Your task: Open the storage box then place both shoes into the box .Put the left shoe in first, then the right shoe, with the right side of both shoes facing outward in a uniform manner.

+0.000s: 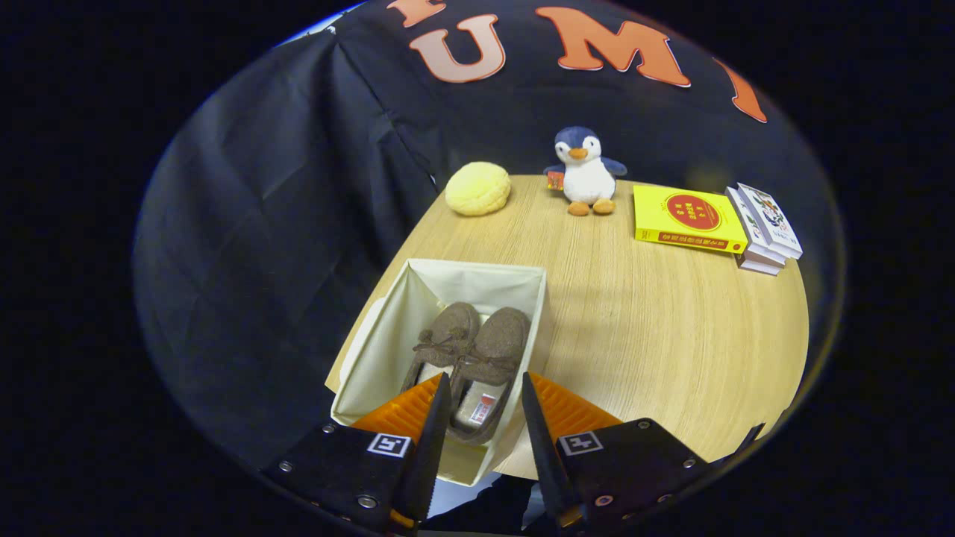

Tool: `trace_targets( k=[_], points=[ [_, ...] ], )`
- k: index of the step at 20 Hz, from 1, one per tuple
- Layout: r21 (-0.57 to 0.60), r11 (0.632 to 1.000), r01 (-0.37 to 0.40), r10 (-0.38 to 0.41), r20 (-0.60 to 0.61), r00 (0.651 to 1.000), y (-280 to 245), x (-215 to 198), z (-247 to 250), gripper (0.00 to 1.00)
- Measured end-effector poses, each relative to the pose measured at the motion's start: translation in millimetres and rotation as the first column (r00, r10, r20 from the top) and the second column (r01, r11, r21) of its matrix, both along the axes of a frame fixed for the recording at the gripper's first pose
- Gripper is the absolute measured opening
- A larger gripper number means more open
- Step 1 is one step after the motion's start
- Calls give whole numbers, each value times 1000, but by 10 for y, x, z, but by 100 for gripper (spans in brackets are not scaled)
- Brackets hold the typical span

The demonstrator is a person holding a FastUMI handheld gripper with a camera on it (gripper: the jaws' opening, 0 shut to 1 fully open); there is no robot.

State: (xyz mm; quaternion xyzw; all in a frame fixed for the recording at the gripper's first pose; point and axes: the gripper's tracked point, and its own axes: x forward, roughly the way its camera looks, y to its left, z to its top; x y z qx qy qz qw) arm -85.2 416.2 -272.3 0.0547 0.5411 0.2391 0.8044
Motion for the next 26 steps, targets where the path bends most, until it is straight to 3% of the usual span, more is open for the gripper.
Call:
trace_targets(
  k=[4, 6, 10, 13, 17, 21, 26],
  points=[
    [81, 994, 70, -82, 158, 984, -528, 366, 429, 72],
    [91, 992, 90, -105, 178, 978, -865, 353, 614, 80],
    [127, 982, 141, -175, 319, 931, -1532, 589, 1066, 87],
    [140, 967, 211, -253, 494, 832, -2141, 843, 1385, 92],
    [198, 930, 310, -365, 600, 712, -2861, 1007, 1695, 92],
    [195, 912, 361, -385, 709, 590, -3424, 1065, 2002, 92],
    [219, 905, 365, -379, 805, 457, -3765, 1068, 2468, 93]
  ],
)
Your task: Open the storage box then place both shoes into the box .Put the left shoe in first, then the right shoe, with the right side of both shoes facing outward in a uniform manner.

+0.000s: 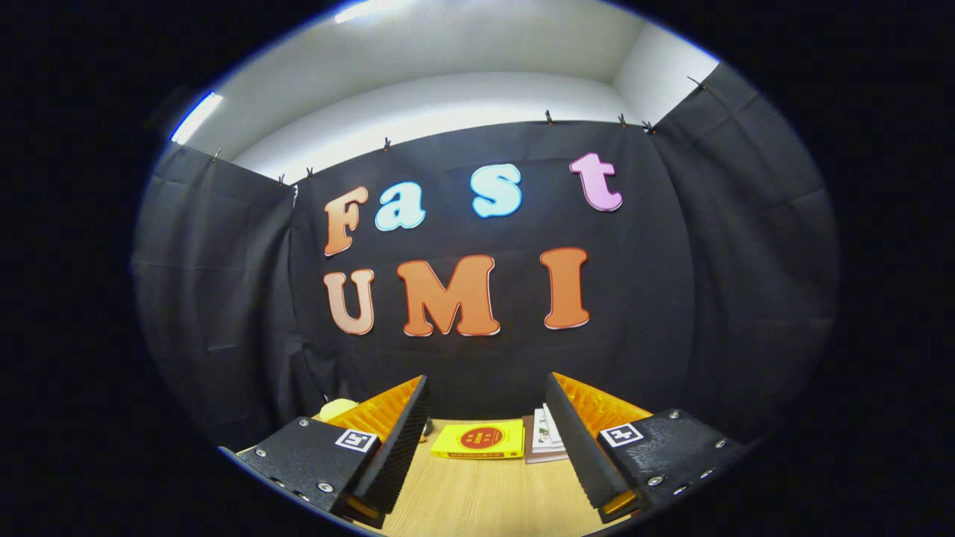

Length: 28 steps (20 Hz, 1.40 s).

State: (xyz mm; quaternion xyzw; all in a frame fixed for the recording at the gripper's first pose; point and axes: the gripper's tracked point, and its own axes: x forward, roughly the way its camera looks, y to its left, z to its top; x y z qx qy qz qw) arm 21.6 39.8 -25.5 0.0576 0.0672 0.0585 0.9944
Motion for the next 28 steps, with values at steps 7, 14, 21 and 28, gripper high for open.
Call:
trace_targets(
  k=[7, 14, 21, 28],
  points=[
    [-85, 994, 75, -58, 184, 981, -182, 29, 551, 95],
    [-112, 990, 91, -65, 217, 974, -106, 63, 887, 96],
    [-110, 988, 105, -80, 210, 975, -115, 56, 974, 96],
    [-123, 983, 138, -118, 155, 981, -167, 53, 815, 96]
  ],
)
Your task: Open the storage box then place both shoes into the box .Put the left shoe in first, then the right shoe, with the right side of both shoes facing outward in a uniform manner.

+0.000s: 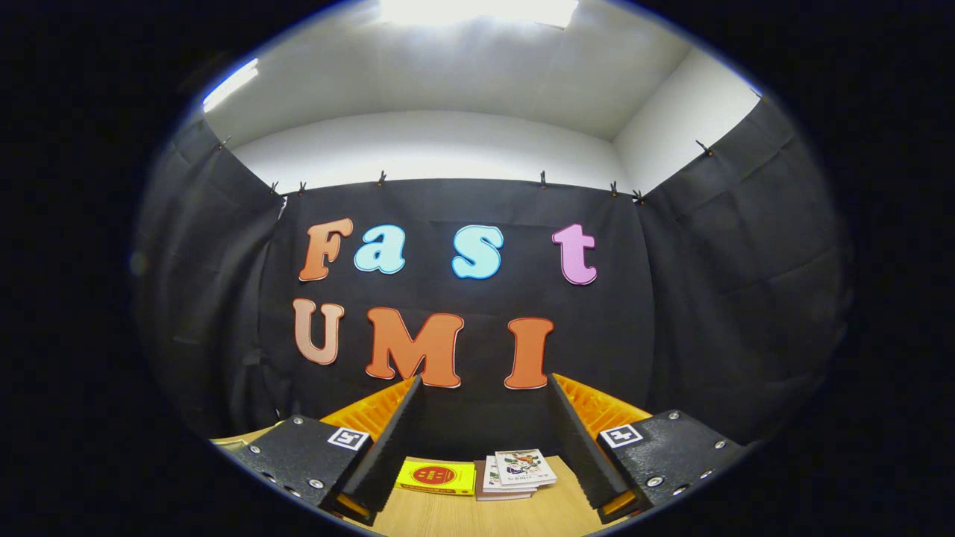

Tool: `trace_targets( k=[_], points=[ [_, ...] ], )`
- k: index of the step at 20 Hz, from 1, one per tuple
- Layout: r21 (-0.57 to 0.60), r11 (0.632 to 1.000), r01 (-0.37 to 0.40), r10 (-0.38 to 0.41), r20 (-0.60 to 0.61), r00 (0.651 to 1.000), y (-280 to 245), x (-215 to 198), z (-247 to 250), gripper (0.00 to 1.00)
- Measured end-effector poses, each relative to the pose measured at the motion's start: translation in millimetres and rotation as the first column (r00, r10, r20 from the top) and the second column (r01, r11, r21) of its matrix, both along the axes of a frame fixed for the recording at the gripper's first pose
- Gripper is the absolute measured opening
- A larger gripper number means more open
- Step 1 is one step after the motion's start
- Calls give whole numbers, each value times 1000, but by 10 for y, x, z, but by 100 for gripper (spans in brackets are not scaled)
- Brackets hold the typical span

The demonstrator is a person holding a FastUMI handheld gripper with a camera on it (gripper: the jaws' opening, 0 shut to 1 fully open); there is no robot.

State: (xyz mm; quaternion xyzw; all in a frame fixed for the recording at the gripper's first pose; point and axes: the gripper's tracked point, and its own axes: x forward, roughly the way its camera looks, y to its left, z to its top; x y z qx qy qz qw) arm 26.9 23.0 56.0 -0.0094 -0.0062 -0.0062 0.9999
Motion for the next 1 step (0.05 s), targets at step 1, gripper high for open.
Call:
trace_targets(
  k=[1],
  points=[
    [3, 1000, 0, 0, 3, 1000, 8, 3, 10, 97]
  ],
)
